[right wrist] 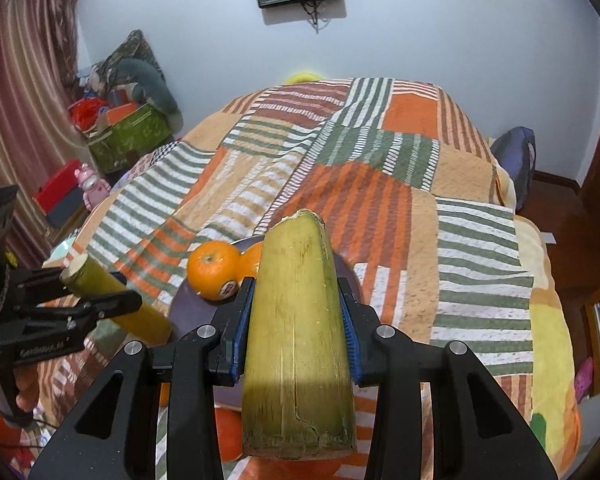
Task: Organize fruits
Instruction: 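Lift both yellow cylinders onto the purple plate beside the oranges and release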
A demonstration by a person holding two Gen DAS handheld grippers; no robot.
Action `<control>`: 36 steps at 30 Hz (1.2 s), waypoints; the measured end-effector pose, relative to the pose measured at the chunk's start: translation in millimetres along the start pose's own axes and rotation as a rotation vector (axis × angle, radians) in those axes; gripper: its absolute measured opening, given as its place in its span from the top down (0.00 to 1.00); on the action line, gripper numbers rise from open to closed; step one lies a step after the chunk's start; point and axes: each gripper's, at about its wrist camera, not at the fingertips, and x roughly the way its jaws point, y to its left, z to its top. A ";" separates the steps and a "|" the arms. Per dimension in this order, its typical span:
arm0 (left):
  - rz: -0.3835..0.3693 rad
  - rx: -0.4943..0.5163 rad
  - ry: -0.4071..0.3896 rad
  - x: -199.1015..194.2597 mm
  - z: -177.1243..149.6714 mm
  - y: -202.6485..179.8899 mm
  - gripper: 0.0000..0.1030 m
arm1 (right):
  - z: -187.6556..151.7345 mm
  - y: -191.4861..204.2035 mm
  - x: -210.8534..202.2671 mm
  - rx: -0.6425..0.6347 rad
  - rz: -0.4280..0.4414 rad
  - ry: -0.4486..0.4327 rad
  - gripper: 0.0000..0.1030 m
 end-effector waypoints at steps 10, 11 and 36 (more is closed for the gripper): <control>-0.040 0.053 0.043 26.0 14.2 -32.3 0.65 | 4.1 -13.3 26.8 0.035 -0.018 0.029 0.66; -0.043 0.060 0.048 29.3 16.0 -35.2 0.65 | 4.1 -14.7 30.5 0.038 -0.021 0.037 0.66; 0.058 0.061 0.018 65.3 46.4 -43.5 0.62 | 2.0 -31.4 81.7 0.032 -0.025 0.158 0.66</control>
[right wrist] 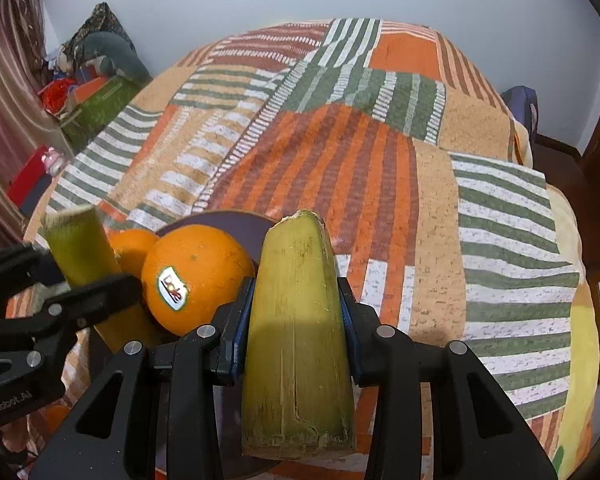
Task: Organize fruits
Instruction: 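Lift both yellow cylinders onto the purple plate beside the oranges and release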
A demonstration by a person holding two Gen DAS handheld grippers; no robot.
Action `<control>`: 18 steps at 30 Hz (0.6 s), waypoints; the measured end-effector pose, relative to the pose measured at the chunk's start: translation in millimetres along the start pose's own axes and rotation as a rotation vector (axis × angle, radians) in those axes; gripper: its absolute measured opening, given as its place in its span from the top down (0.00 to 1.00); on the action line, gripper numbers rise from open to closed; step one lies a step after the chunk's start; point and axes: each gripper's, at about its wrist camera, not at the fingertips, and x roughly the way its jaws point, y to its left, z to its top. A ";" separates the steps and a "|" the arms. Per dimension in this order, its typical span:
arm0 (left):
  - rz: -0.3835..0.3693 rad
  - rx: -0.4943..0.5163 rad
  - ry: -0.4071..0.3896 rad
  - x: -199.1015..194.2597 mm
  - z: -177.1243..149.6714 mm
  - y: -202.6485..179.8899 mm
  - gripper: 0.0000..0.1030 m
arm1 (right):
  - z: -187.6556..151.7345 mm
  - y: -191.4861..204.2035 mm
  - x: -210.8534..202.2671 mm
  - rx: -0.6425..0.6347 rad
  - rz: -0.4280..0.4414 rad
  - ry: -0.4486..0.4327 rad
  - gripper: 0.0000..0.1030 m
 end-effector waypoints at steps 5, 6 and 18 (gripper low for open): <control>0.009 0.017 0.014 2.4 -2.6 -2.5 0.59 | 1.1 4.7 -3.8 -0.025 -0.010 -0.012 0.66; 0.012 0.019 0.015 2.4 -2.8 -2.8 0.59 | 1.3 5.1 -4.5 -0.027 -0.008 -0.010 0.66; 0.015 0.026 -0.034 -30.6 -8.1 -3.3 0.51 | -1.1 12.4 -39.7 -0.035 -0.004 -0.071 0.66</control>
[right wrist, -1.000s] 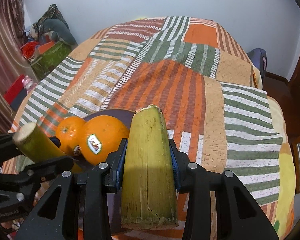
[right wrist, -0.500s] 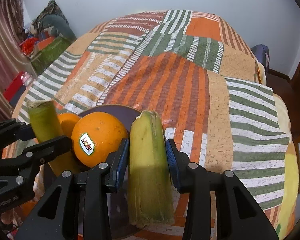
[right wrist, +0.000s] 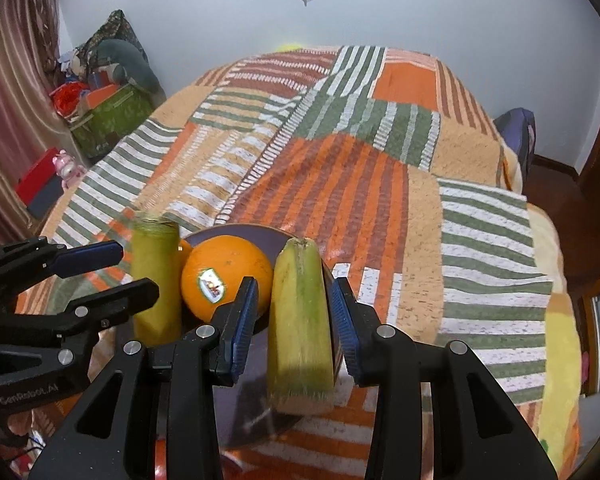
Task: Organize fruits
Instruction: 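Lift both yellow cylinders onto the purple plate beside the oranges and release, then grasp a red tomato with the right tool while the left tool grasps another tomato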
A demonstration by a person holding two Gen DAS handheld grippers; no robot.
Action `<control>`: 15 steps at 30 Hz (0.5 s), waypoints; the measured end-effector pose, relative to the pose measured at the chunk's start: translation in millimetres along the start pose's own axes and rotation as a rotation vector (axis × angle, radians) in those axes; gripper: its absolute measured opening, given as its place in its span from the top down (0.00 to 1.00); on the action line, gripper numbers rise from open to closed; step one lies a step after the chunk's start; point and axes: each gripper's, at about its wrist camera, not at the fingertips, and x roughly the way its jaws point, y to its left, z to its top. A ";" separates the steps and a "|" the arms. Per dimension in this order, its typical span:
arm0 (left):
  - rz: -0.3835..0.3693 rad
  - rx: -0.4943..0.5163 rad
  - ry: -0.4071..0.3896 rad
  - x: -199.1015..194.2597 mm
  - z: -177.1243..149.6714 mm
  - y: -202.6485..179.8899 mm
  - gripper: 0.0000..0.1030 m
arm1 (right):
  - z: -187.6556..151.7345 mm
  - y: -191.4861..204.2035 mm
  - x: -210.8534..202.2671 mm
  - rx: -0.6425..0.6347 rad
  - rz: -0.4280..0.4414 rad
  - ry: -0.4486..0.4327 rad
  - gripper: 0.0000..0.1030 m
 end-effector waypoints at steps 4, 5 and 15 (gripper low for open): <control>0.004 0.011 -0.026 -20.9 -4.4 -0.4 0.51 | -3.6 5.1 -19.5 -0.011 -0.010 -0.027 0.66; 0.003 0.013 -0.032 -26.8 -6.1 -0.3 0.51 | -4.9 6.1 -24.4 -0.012 -0.010 -0.032 0.66; -0.019 0.009 -0.049 -72.3 -33.6 -3.1 0.44 | -33.7 21.0 -72.5 -0.035 0.001 -0.079 0.60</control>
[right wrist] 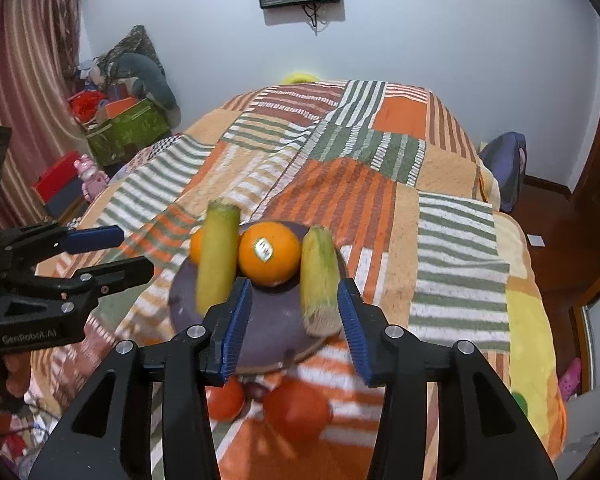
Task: Organize fruits
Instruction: 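Grasp a red tomato with the right tool while the left tool grasps another tomato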
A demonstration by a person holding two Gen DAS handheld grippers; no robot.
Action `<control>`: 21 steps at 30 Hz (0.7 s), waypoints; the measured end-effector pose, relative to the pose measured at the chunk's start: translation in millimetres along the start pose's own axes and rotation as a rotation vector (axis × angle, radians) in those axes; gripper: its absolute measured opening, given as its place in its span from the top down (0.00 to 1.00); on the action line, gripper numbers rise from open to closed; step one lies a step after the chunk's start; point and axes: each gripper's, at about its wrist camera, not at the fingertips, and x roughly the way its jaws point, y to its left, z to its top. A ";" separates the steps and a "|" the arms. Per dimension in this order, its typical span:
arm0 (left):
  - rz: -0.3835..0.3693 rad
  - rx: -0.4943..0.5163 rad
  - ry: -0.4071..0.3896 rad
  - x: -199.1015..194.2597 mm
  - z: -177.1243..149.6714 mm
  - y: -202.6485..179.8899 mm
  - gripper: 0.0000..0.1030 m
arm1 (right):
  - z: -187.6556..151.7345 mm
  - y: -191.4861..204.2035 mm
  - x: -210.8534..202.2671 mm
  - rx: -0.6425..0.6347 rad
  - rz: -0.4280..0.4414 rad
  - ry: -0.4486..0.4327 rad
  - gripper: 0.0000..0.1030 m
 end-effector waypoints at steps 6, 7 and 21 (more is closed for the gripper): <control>-0.019 -0.006 0.011 -11.2 -23.4 -12.3 0.37 | -23.2 2.6 -7.5 -0.011 0.020 0.025 0.52; -0.025 -0.009 0.016 -11.5 -26.5 -14.5 0.36 | -26.9 3.0 -6.8 -0.012 0.022 0.033 0.52; -0.068 -0.038 0.118 25.9 -55.0 -39.9 0.31 | -71.4 -7.3 6.7 0.031 0.040 0.119 0.52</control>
